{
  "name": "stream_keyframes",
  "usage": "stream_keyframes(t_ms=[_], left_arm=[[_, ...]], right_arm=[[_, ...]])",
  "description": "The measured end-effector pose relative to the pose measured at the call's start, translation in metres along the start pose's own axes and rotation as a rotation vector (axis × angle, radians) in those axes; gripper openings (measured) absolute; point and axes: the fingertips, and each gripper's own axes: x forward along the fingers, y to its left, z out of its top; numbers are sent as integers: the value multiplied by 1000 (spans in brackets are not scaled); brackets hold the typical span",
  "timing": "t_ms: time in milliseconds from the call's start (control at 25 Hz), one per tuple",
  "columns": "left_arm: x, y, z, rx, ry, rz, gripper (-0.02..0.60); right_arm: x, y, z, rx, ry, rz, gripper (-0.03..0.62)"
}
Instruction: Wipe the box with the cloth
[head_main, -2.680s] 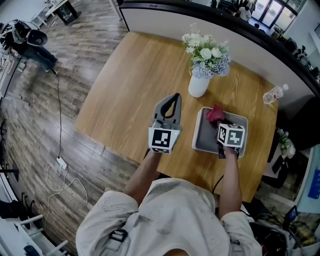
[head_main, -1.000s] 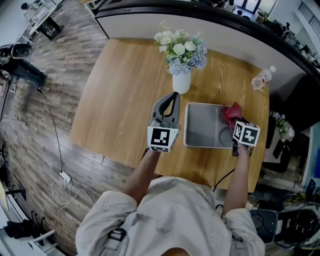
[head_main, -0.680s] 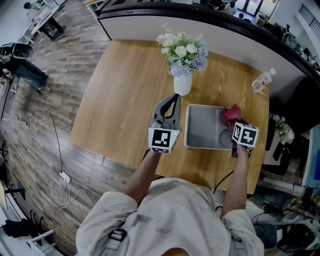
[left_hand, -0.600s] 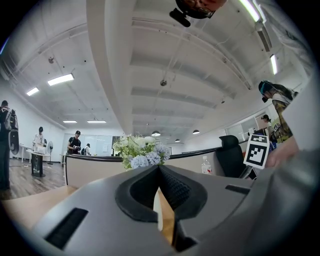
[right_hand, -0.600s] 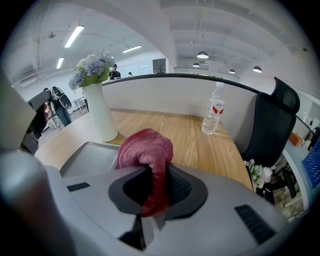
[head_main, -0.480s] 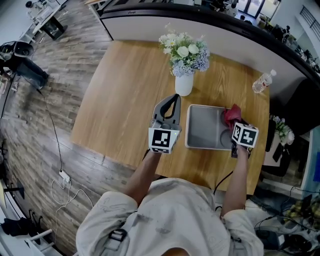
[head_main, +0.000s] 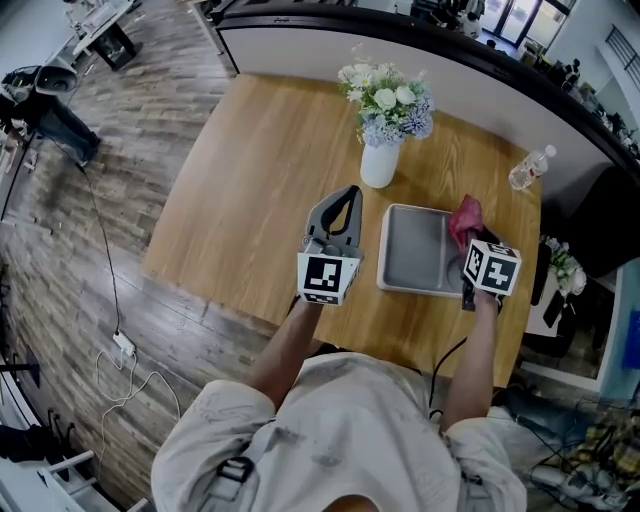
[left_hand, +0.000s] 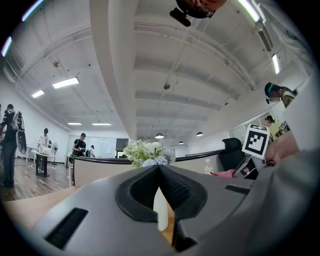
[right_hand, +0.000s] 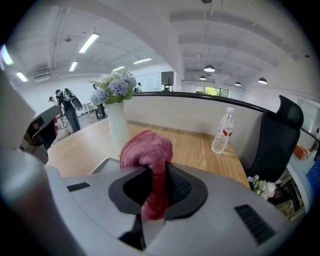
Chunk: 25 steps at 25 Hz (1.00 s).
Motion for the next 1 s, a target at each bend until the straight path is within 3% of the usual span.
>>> stream_keyframes(t_ms=[320, 640, 1000], left_arm=[[-29, 13, 6, -8, -15, 18, 10], [-53, 26, 4, -21, -15, 32, 11], [-69, 39, -4, -36, -2, 34, 10]], right_arm=[[-20, 47, 13, -53, -40, 45, 67], [-22, 96, -9, -91, 8, 98, 66], [-20, 133, -40, -26, 84, 158, 66]])
